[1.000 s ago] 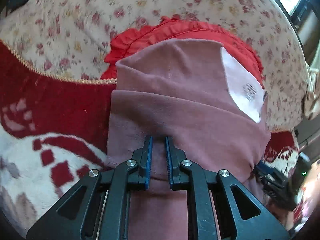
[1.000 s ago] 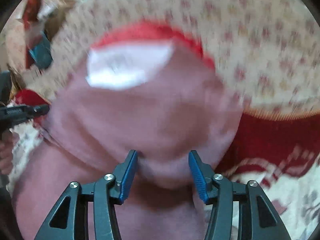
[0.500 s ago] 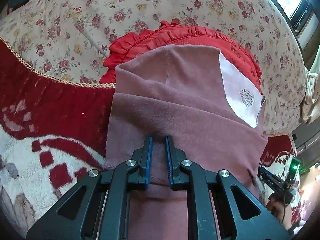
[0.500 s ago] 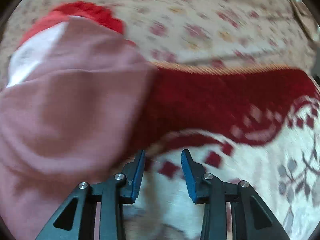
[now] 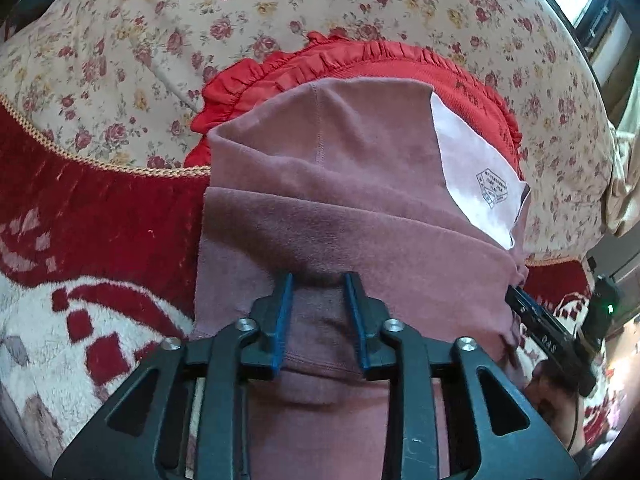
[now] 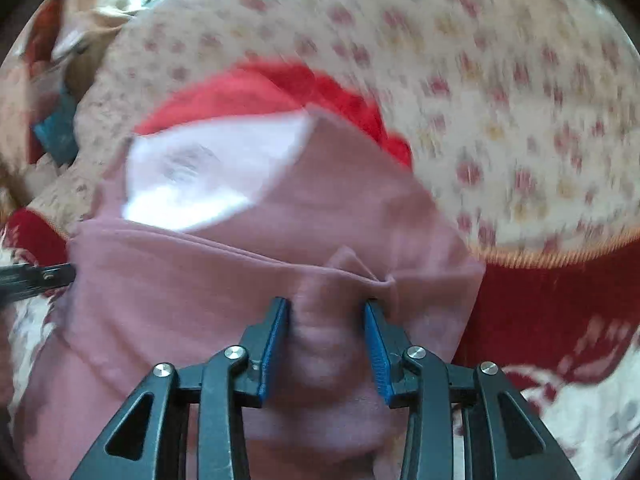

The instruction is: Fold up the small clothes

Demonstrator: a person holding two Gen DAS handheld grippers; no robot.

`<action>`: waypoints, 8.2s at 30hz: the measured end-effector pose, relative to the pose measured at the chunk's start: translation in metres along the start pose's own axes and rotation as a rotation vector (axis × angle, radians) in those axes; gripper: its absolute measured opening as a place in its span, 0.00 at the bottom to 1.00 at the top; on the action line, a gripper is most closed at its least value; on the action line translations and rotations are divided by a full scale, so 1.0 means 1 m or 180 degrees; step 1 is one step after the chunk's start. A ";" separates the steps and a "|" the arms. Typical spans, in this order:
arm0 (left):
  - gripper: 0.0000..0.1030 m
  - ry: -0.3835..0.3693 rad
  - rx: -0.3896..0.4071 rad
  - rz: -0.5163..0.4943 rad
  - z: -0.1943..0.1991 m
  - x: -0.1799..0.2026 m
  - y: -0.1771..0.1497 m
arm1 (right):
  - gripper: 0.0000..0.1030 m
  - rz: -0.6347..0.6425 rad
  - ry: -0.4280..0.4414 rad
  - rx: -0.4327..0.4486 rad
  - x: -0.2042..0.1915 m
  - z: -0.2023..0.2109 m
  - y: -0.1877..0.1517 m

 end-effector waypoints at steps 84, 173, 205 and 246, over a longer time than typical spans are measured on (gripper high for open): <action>0.45 0.0291 -0.0883 -0.0132 0.228 -0.062 -0.220 | 0.17 -0.0482 -0.0144 -0.0530 0.005 0.317 -0.201; 0.67 -0.0918 -0.0286 -0.2869 0.021 0.016 0.003 | 0.03 -0.1622 -0.0018 0.0461 0.089 0.112 0.011; 0.05 -0.0356 0.0090 -0.1191 -0.007 0.004 0.092 | 0.03 -0.2000 0.0206 0.0642 0.120 0.073 0.049; 0.49 -0.0436 -0.1025 -0.0016 0.078 -0.073 -0.024 | 0.43 -0.1538 0.0576 -0.0667 0.112 0.071 -0.063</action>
Point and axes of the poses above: each gripper's, at about its wrist camera, not at the fingertips, and z roughly against the way its jaws point, x to its right, y to its top, the point moved 1 cm from there along -z, roughly the way its jaws point, and after that the axes turned 14 degrees about x, right-handed, at the moved point
